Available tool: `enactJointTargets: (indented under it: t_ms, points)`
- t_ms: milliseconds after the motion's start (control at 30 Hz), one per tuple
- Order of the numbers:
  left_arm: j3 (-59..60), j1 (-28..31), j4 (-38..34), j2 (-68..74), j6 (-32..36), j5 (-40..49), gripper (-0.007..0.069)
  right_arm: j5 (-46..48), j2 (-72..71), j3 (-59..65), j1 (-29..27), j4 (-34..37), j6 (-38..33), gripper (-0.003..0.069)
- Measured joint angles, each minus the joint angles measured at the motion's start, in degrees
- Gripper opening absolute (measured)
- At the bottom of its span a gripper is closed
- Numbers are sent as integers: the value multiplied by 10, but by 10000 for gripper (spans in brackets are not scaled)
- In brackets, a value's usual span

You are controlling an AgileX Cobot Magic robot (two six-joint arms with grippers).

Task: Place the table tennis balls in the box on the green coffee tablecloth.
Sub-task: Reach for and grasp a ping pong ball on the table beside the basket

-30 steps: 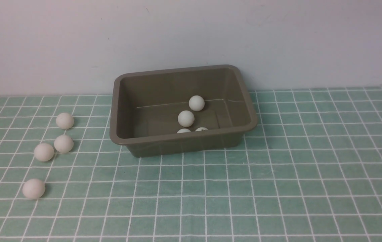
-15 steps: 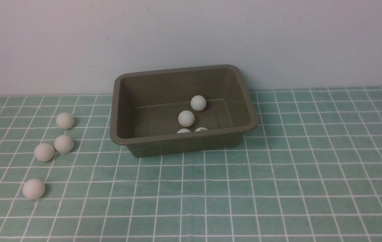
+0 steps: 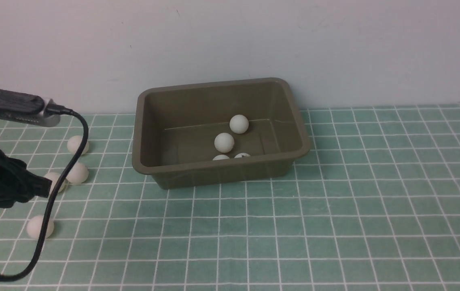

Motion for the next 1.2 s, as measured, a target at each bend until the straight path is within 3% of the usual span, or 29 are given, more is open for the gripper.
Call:
enactJointTargets:
  t_ms: [100,200,233,333,500,700,833,1067,1200]
  points:
    - [-14,0,7,32,0,-1,266,15,-41,32,0,0,8,-15]
    - [-27,0,14,74,-6,-3,429,43,-110,72,0,0,38,-15]
    - [-27,0,14,74,-6,-3,429,44,-110,72,0,0,40,-15]
    - [-27,0,54,117,-51,-3,548,66,-158,82,0,0,67,-15]
    - [-28,0,100,165,-95,-5,574,78,-200,81,0,-1,77,-15]
    - [-28,28,88,226,-91,-23,574,80,-207,81,0,0,78,-15]
    - [-28,62,34,256,-50,-50,574,81,-207,81,0,2,78,-15]
    - [-31,114,-125,302,86,-91,574,82,-207,81,0,3,78,-15]
    - [-38,116,-147,323,107,-101,574,82,-207,81,0,3,78,-15]
